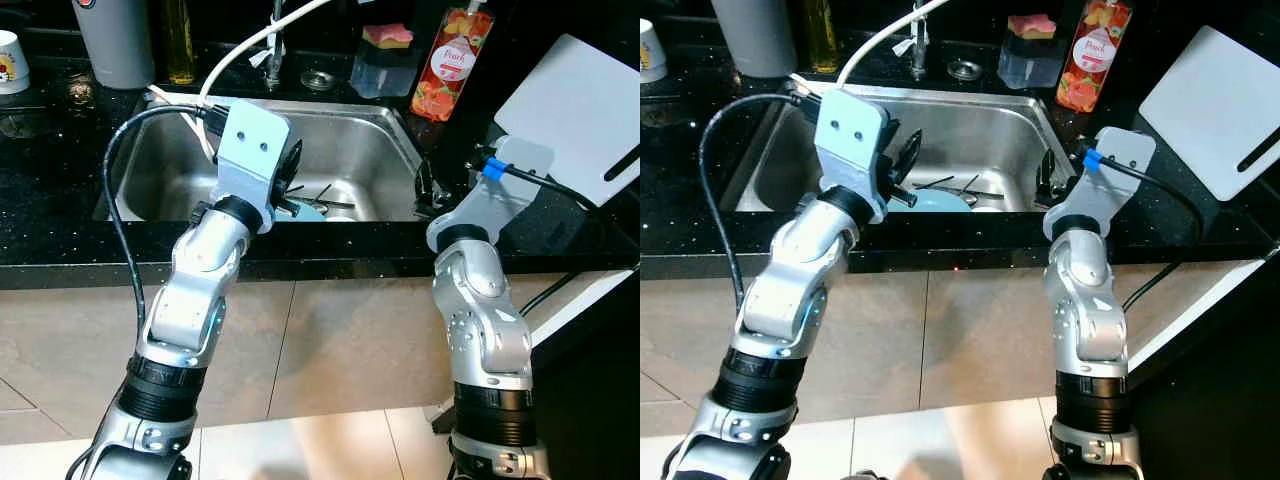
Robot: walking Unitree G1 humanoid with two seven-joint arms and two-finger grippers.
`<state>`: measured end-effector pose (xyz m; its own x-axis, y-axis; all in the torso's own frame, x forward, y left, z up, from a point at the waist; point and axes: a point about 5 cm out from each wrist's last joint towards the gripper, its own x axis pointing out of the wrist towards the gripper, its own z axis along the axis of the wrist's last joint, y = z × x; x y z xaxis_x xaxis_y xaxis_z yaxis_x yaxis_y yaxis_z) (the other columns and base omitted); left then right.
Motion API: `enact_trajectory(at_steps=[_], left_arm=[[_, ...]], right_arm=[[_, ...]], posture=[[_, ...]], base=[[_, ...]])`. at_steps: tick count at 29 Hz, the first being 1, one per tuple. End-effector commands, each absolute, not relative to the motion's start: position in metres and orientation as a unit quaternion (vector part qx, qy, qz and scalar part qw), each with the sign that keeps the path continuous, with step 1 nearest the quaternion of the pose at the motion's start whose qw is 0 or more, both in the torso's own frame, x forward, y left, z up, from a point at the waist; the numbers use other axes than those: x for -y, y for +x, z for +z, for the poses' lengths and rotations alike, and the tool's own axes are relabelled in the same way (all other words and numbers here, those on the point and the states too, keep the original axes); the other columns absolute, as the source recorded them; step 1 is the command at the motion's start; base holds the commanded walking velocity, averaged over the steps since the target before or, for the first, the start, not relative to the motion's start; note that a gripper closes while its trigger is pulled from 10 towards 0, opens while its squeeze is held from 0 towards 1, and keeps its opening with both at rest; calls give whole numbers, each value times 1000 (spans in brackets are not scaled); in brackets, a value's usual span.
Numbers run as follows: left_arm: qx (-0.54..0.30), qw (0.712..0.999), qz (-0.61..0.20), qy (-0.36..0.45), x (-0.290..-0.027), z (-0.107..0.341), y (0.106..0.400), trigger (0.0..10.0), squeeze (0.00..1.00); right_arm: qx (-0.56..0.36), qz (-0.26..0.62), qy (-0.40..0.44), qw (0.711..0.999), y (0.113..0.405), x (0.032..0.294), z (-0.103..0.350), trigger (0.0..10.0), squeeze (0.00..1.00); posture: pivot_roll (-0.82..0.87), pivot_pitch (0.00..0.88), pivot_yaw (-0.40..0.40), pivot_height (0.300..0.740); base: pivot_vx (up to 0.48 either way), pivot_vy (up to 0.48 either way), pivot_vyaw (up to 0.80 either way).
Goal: Kitchen organization
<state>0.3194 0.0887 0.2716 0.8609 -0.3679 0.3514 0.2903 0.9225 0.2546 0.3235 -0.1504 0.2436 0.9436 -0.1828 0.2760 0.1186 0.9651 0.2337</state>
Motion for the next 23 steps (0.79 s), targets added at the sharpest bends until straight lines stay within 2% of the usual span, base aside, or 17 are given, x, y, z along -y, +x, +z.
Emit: enact_trajectory(at_steps=[1,23], left_arm=[[195,959,-183,91,-82,269,317,10000,0],[194,961,-175,88,-84,268,318,10000,0]], right_arm=[[146,-81,104,981,322,152,239,10000,0],[144,-81,102,981,322,153,240,10000,0]], posture=[[220,11,-103,740],[205,42,-115,740]], base=[[0,0,0],[0,0,0]])
